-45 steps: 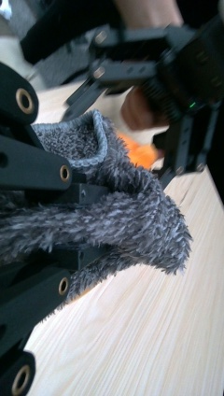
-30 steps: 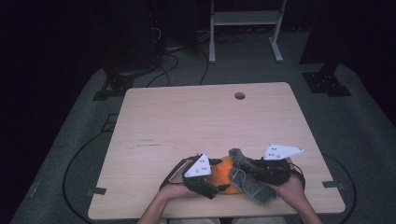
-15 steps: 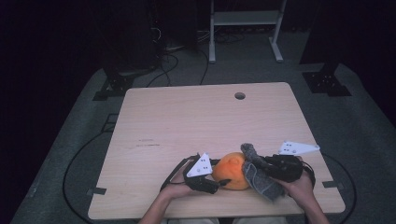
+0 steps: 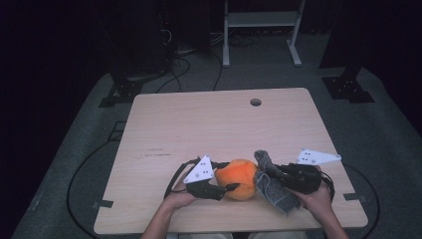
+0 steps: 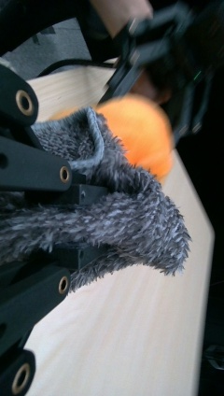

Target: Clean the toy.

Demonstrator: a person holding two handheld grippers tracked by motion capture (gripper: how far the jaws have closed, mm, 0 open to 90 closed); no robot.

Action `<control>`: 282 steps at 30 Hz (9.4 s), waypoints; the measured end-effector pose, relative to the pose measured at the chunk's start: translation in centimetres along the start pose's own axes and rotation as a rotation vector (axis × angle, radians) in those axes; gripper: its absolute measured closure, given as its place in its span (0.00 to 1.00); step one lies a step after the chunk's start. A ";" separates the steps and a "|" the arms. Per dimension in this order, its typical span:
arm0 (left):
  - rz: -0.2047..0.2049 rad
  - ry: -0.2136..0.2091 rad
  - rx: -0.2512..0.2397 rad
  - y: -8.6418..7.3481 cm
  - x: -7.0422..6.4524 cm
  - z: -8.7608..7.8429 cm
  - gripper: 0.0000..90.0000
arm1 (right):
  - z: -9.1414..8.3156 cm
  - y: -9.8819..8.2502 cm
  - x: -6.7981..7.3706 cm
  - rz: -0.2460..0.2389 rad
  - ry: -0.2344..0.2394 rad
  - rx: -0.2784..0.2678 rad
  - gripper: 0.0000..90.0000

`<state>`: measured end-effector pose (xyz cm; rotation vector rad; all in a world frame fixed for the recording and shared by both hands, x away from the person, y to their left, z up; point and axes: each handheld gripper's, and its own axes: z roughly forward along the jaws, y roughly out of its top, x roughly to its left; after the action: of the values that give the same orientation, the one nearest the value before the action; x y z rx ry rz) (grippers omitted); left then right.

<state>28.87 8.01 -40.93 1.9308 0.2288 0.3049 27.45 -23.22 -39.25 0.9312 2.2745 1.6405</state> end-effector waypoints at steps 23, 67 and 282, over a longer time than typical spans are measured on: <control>-0.067 -0.024 0.031 -1.6 0.0 2.3 0.28 | 1.2 -1.0 -0.2 -0.006 -0.035 0.036 0.85; -0.001 -0.030 0.088 -1.2 -1.2 2.7 0.34 | 1.8 0.4 2.5 -0.118 0.024 0.044 0.85; -0.025 -0.039 0.132 -1.1 -1.7 4.3 0.31 | -1.2 0.4 0.4 -0.077 0.014 0.081 0.84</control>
<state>28.66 4.12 -43.62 2.0613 0.2518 0.2403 26.70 -23.85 -38.37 0.8404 2.3711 1.5392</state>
